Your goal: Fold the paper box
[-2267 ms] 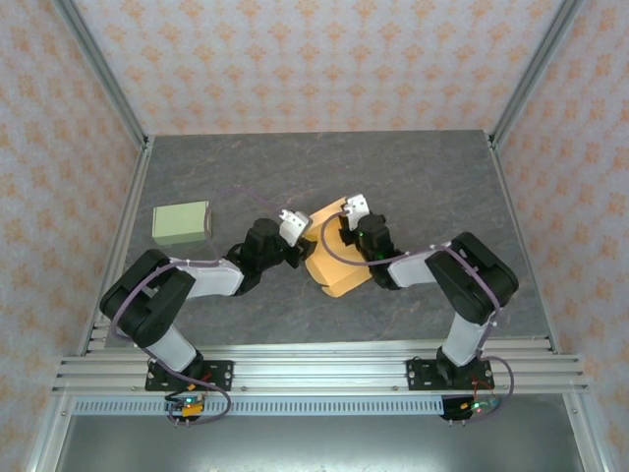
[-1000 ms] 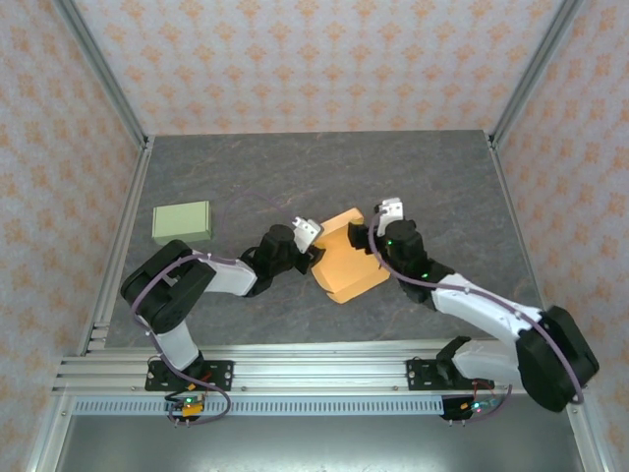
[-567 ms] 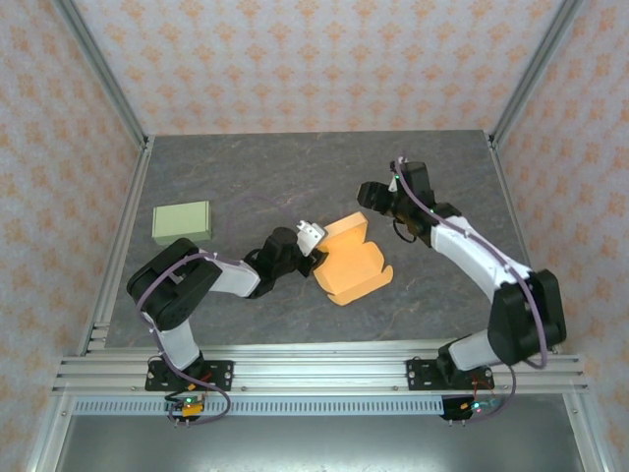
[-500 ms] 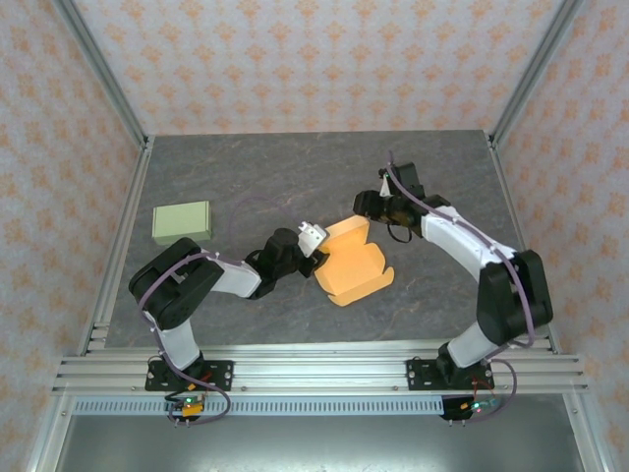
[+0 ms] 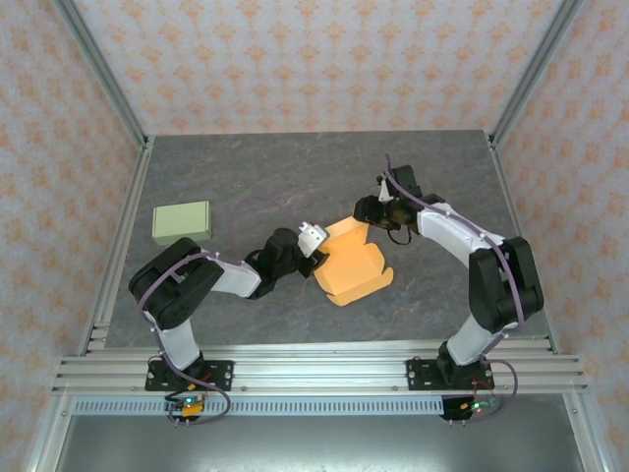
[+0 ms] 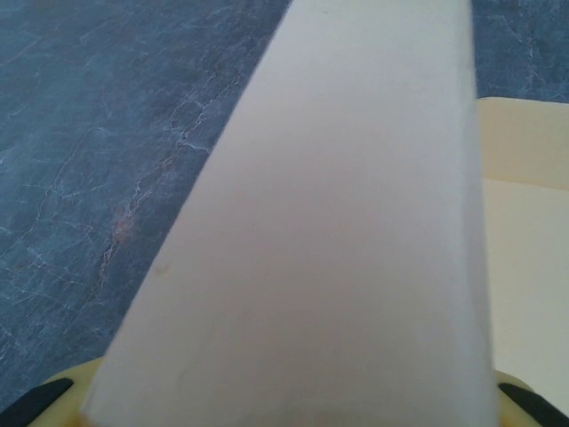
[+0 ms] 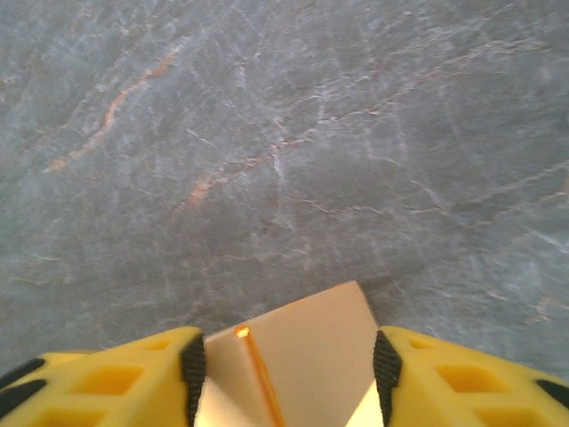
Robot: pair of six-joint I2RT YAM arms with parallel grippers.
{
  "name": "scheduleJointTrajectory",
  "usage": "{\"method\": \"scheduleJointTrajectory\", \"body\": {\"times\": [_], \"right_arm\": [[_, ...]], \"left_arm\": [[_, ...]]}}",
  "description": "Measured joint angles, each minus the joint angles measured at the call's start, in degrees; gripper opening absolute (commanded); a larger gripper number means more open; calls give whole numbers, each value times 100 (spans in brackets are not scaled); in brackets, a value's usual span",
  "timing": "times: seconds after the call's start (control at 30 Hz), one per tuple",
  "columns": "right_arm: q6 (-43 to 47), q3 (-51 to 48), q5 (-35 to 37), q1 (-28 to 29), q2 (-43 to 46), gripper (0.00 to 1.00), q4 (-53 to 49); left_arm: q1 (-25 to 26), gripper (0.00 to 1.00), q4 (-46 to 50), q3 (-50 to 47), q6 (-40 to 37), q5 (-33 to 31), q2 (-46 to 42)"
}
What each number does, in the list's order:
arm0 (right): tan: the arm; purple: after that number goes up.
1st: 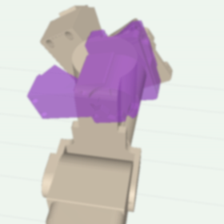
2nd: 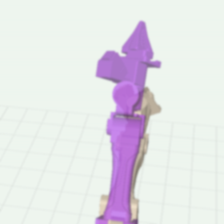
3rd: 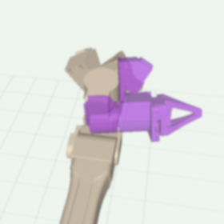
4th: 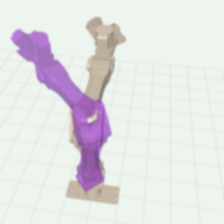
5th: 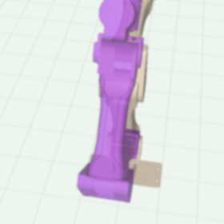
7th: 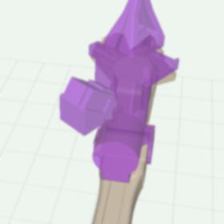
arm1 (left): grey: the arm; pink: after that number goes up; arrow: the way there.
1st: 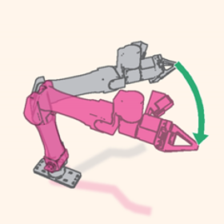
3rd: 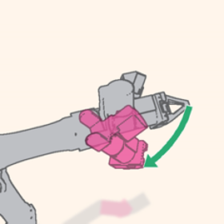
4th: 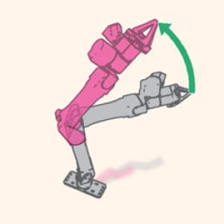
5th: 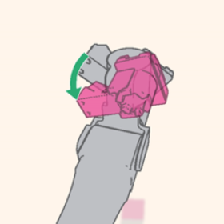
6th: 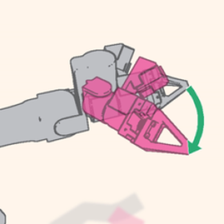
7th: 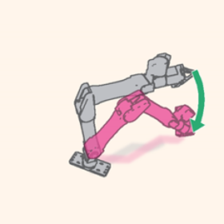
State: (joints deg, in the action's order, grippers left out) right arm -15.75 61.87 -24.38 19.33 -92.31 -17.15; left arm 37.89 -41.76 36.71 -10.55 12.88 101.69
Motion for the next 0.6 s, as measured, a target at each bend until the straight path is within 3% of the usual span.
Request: {"method": "scheduleJointTrajectory", "body": {"times": [0.13, 0.33, 0.47, 0.6], "right_arm": [[437, -632, 315, -37, 772, 72, 197], [1773, -1993, 297, -63, 1921, 71, 1757], [2492, -2815, 155, -63, 1947, 67, 2953], [3038, -2889, 214, -22, 1681, 62, 3652]], "left_arm": [[-4, 18, 258, 138, 160, 17, -15], [-48, 19, 1344, 656, 903, 273, -343], [-179, 18, 1784, 942, 1729, 535, -415], [-227, 18, 2194, 1099, 2527, 820, -415]]}}
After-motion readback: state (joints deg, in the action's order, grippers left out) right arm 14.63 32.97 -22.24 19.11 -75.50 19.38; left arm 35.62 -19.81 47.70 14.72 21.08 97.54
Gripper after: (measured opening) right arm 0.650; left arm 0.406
